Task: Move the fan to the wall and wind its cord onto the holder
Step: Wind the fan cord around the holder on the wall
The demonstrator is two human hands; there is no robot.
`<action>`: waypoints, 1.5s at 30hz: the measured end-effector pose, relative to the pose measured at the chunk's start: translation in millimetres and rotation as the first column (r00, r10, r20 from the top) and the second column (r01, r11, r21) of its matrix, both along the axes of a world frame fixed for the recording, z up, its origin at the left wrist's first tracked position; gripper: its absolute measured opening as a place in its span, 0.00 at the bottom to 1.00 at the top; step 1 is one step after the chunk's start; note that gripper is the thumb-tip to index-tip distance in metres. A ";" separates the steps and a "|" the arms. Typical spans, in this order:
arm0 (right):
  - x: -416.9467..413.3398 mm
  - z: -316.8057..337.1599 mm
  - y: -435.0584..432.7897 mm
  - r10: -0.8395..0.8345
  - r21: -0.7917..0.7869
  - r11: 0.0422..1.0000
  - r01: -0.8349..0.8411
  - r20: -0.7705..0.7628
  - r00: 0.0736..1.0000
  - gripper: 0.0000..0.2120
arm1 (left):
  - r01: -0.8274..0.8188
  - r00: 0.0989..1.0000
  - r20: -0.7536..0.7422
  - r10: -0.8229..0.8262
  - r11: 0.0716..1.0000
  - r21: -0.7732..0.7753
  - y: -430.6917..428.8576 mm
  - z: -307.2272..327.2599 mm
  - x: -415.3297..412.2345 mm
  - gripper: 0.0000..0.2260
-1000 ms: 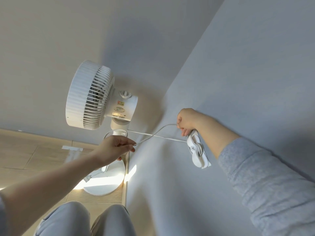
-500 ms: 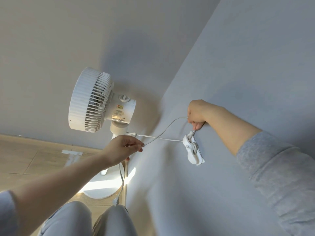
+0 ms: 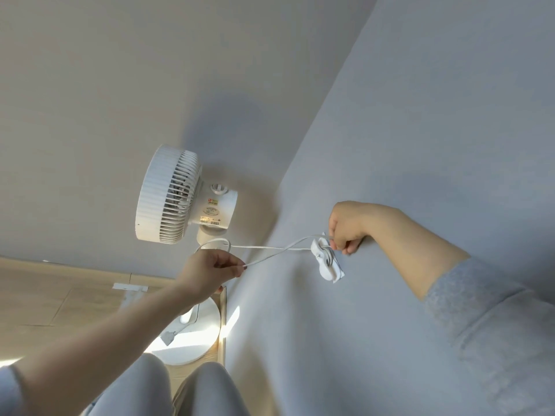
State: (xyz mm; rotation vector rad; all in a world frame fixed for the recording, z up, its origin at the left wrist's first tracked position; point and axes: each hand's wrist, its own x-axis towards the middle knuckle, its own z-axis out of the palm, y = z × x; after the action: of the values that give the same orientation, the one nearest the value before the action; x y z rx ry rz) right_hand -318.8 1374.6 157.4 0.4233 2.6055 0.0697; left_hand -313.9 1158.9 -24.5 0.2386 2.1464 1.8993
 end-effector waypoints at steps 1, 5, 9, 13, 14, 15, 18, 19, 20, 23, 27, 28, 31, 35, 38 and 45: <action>6.4 -5.1 -1.3 0.004 0.021 1.000 -0.003 -0.007 1.000 0.11 | -0.003 1.000 -0.004 0.003 1.000 -0.001 -1.4 0.5 3.3 0.04; 37.9 -21.2 -6.0 0.107 0.120 0.990 -0.077 -0.265 0.958 0.07 | -0.073 0.997 0.020 0.072 0.997 0.030 -6.0 3.0 16.0 0.03; 77.7 -42.2 -9.5 0.164 0.153 0.982 -0.108 -0.422 0.892 0.10 | -0.110 0.992 0.066 0.105 0.991 0.074 -7.6 2.8 29.7 0.03; 106.0 -76.0 -1.2 0.128 0.071 0.992 -0.107 -0.632 0.764 0.11 | -0.051 0.997 0.066 0.048 0.997 0.050 -7.4 2.4 42.5 0.02; 111.6 -82.5 -0.9 0.107 0.046 0.994 -0.102 -0.661 0.743 0.12 | -0.036 0.998 0.062 0.034 0.998 0.043 -7.1 1.8 45.6 0.02; 115.8 -88.9 -1.3 0.091 0.034 0.995 -0.093 -0.678 0.729 0.13 | -0.025 0.998 0.057 0.023 0.999 0.034 -6.7 0.9 48.1 0.02; 127.7 -106.0 -4.3 0.083 0.074 0.996 -0.042 -0.716 0.693 0.14 | 0.016 0.999 0.033 -0.015 1.000 -0.009 -3.8 -2.2 54.6 0.02; 130.3 -111.1 -4.9 0.071 0.078 0.997 -0.021 -0.719 0.691 0.13 | 0.029 0.999 0.030 -0.029 0.999 -0.019 -2.6 -3.3 56.1 0.02; 131.8 -115.6 -5.2 0.052 0.078 0.997 0.006 -0.711 0.701 0.14 | 0.044 0.999 0.030 -0.044 0.999 -0.025 -1.5 -4.6 57.5 0.02; 133.8 -129.7 -6.0 0.004 0.106 0.991 0.078 -0.616 0.788 0.15 | 0.094 0.995 0.030 -0.092 0.994 -0.049 4.1 -9.0 59.2 0.03; 127.4 -143.9 -8.5 -0.066 0.070 0.990 0.120 -0.525 0.848 0.15 | 0.121 0.993 0.008 -0.120 0.985 -0.127 8.9 -15.8 58.2 0.04; 124.1 -146.5 -9.2 -0.075 0.050 0.992 0.118 -0.518 0.852 0.15 | 0.104 0.994 -0.006 -0.106 0.982 -0.155 8.1 -18.8 56.9 0.04; 110.6 -151.2 -12.9 -0.093 0.003 0.994 0.109 -0.506 0.858 0.14 | 0.062 0.998 -0.013 -0.066 0.977 -0.204 5.9 -28.3 50.7 0.03; 92.2 -154.6 -17.9 -0.034 0.052 0.997 0.061 -0.416 0.909 0.09 | 0.004 1.000 -0.010 -0.006 0.971 -0.237 4.5 -36.2 44.5 0.07; 79.6 -147.2 -18.6 0.028 0.121 0.993 0.013 -0.335 0.942 0.18 | -0.046 0.998 -0.044 0.035 0.960 -0.277 2.2 -38.9 37.9 0.08; 38.6 -151.0 -24.6 0.263 0.048 0.965 -0.259 -0.208 0.942 0.11 | -0.138 0.989 -0.086 0.117 0.942 -0.305 6.3 -37.9 13.9 0.04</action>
State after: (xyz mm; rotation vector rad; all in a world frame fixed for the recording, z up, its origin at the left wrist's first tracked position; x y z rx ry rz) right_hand -280.2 1349.9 6.3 0.0910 2.8609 0.1476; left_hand -300.0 1165.2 -62.4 0.1024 2.5214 1.6019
